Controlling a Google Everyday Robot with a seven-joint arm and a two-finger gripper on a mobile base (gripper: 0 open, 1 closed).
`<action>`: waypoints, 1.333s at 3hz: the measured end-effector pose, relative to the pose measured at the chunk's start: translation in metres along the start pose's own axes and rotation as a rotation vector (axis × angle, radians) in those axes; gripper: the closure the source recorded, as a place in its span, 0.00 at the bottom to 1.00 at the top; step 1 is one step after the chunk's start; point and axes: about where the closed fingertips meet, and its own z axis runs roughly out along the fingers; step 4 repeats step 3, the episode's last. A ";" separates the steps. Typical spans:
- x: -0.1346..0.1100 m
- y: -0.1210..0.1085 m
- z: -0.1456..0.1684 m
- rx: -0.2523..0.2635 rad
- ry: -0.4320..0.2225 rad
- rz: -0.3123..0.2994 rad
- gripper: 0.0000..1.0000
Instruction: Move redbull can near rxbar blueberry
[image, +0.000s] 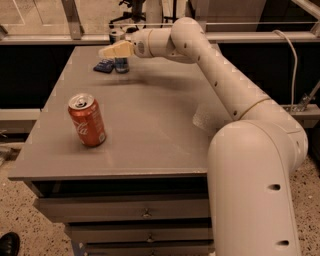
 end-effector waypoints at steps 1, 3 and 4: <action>0.005 -0.008 -0.031 0.037 0.001 -0.022 0.00; -0.008 -0.032 -0.187 0.190 -0.047 -0.157 0.00; -0.008 -0.032 -0.187 0.190 -0.047 -0.157 0.00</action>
Offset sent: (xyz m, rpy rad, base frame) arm -0.0670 -0.2038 0.0359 -0.0934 -0.1790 -0.1746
